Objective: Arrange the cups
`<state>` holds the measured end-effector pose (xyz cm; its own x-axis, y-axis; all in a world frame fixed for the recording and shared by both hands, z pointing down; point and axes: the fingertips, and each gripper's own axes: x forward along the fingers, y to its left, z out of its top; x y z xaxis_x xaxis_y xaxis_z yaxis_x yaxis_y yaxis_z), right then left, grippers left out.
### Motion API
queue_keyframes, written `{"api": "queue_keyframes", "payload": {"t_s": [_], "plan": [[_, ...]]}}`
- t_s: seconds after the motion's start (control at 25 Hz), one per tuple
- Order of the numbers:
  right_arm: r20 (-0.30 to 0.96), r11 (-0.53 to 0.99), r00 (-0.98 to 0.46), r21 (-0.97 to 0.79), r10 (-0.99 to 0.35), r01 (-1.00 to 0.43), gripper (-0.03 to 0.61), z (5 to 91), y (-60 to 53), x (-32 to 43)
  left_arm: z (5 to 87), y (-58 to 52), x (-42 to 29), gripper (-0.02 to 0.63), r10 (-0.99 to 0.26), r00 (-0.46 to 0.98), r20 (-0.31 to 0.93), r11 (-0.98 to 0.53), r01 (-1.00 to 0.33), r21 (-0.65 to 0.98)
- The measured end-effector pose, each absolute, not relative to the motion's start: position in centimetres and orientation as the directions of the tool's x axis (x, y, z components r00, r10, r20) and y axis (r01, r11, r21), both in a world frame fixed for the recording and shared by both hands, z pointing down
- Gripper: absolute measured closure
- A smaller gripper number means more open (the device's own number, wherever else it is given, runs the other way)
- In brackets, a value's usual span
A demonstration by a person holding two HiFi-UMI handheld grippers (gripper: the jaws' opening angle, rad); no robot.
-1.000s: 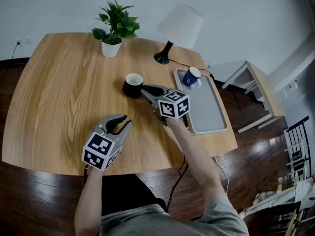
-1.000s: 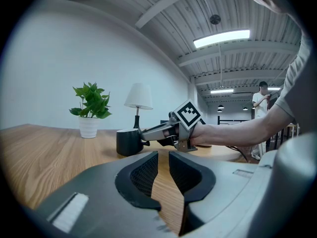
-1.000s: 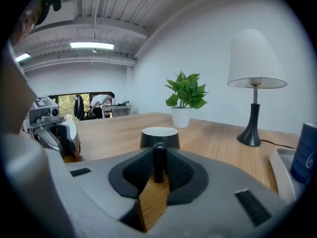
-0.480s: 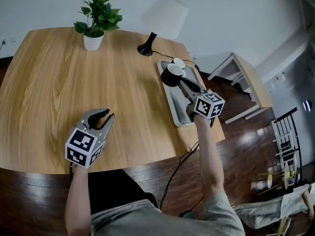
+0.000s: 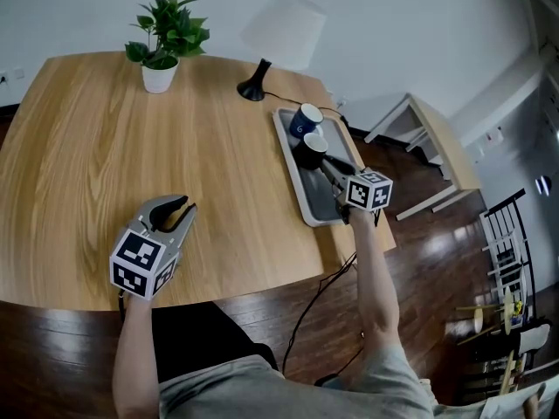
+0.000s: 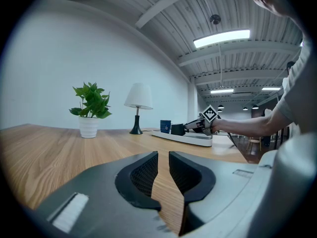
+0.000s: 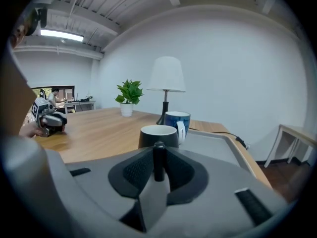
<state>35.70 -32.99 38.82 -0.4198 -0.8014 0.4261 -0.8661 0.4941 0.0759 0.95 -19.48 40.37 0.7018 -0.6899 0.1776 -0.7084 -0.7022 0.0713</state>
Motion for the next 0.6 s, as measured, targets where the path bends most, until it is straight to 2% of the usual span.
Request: {"api": "queue_keyframes", "payload": {"t_s": [0.16,0.24,0.32,0.48,0.52,0.56,0.6], "plan": [[0.473,0.488,-0.391,0.099,-0.790,-0.867,0.494,40.1,-32.6,36.5,40.3,-19.4,0.8,0.534,-0.690,0.701,0.179,-0.702,-0.709,0.070],[0.494,0.455,-0.334,0.144,-0.803,-0.879,0.452,40.2,-32.9,37.4,40.3,-19.4,0.9,0.534,-0.693,0.699,0.177,-0.700,-0.711,0.071],[0.519,0.434,-0.294,0.170,-0.803,-0.885,0.382,40.0,-32.8,38.2,40.2,-19.4,1.0,0.534,-0.695,0.697,0.177,-0.697,-0.713,0.073],[0.517,0.373,-0.229,0.193,-0.824,-0.907,0.387,38.3,-30.5,39.5,40.2,-19.4,1.2,0.534,-0.691,0.700,0.181,-0.701,-0.710,0.067],[0.485,0.375,-0.241,0.200,-0.841,-0.905,0.392,37.3,-29.7,38.6,40.2,-19.4,1.2,0.534,-0.690,0.700,0.182,-0.702,-0.709,0.066],[0.435,0.404,-0.288,0.200,-0.853,-0.893,0.442,36.0,-28.8,36.6,40.3,-19.4,1.1,0.534,-0.691,0.700,0.181,-0.702,-0.709,0.065],[0.378,0.459,-0.367,0.188,-0.850,-0.868,0.451,34.7,-27.7,33.8,40.3,-19.4,1.1,0.534,-0.691,0.700,0.179,-0.702,-0.709,0.064]]}}
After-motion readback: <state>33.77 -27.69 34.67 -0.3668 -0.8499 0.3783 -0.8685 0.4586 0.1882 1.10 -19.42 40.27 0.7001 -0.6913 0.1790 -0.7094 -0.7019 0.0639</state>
